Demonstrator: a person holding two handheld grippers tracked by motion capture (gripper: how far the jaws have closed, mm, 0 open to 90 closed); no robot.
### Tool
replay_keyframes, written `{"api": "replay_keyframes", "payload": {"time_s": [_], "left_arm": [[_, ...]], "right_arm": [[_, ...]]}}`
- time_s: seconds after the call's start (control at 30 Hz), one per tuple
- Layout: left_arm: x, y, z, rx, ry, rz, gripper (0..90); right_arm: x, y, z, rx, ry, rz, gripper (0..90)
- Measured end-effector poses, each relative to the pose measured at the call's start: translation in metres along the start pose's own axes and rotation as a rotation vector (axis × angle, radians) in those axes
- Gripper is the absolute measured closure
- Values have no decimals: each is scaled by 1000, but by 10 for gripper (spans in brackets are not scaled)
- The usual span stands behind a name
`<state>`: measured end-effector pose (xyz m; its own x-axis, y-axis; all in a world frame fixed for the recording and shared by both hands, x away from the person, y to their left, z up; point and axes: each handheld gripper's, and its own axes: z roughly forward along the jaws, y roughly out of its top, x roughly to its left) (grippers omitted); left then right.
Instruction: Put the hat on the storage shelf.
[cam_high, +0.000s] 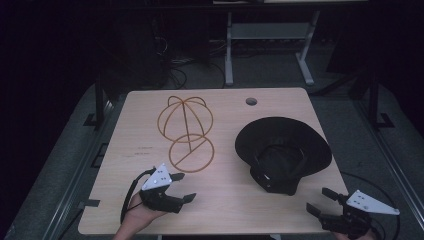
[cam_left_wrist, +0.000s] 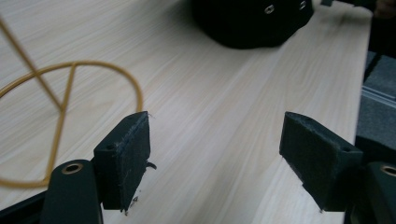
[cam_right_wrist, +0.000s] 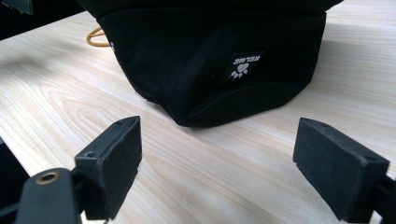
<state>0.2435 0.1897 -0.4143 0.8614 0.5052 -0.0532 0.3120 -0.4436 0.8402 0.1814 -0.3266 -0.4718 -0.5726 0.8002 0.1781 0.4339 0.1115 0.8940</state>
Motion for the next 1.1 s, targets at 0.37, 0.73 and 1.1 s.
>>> {"api": "replay_keyframes", "payload": {"time_s": [0.37,0.73,1.1], "left_arm": [[-15,33,15,-2,-62,69,241],[-26,71,38,-1,-112,136,240],[-30,97,60,16,-137,183,232]], "right_arm": [[1,1,1,-1,6,-6,150],[1,1,1,0,19,-4,151],[1,1,2,1,27,-8,151]]}}
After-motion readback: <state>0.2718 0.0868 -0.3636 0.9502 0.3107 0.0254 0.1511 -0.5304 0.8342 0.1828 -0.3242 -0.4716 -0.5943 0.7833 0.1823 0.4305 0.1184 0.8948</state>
